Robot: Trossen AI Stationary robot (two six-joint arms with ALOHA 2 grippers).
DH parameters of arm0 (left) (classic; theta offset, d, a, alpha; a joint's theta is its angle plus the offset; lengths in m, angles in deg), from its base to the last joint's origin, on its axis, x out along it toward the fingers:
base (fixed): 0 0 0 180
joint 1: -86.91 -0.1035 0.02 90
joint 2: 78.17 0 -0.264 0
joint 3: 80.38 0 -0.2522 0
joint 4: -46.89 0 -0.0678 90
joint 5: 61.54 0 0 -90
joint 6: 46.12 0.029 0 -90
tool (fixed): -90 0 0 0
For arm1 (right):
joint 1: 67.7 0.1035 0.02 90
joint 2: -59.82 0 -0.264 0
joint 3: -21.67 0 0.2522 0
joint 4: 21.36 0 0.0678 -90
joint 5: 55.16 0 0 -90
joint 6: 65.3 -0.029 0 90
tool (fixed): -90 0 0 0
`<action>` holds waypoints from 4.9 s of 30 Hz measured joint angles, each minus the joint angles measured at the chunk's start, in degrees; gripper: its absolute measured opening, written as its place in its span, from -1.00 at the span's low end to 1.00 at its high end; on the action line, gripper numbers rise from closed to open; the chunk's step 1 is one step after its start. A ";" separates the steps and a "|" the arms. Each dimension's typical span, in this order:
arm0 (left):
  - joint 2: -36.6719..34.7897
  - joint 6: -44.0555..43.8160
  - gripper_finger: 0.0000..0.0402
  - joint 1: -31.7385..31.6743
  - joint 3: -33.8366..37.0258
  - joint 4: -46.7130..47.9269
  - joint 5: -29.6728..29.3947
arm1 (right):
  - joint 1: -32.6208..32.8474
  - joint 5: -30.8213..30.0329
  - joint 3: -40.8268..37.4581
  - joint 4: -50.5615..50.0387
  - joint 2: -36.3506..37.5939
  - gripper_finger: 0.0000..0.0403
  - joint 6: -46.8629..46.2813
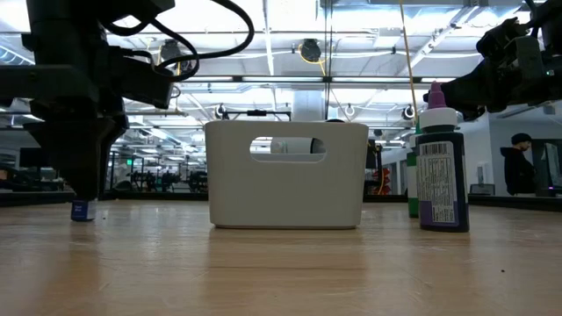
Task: Pick & Place food coloring
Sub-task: Put the small blue food coloring bottle into the gray bin
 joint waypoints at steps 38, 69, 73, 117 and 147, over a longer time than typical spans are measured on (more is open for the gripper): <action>0.00 -0.37 -0.18 0.02 0.00 0.26 2.37 | 0.01 0.00 0.02 0.00 0.00 -0.62 0.02; 0.00 0.03 -0.23 0.02 0.00 1.93 2.43 | 0.01 0.00 0.01 0.00 0.00 -0.62 0.01; 0.00 0.09 -0.32 0.01 0.00 1.56 2.43 | -0.01 0.00 0.00 -0.01 0.00 -0.62 0.02; 16.99 41.92 -0.67 -21.59 -42.74 20.46 -1.13 | -0.01 0.00 0.00 0.02 0.00 -0.62 0.00; 26.81 45.18 -0.67 -24.00 -42.56 14.26 5.60 | 0.01 0.00 0.00 0.05 -0.02 -0.62 0.00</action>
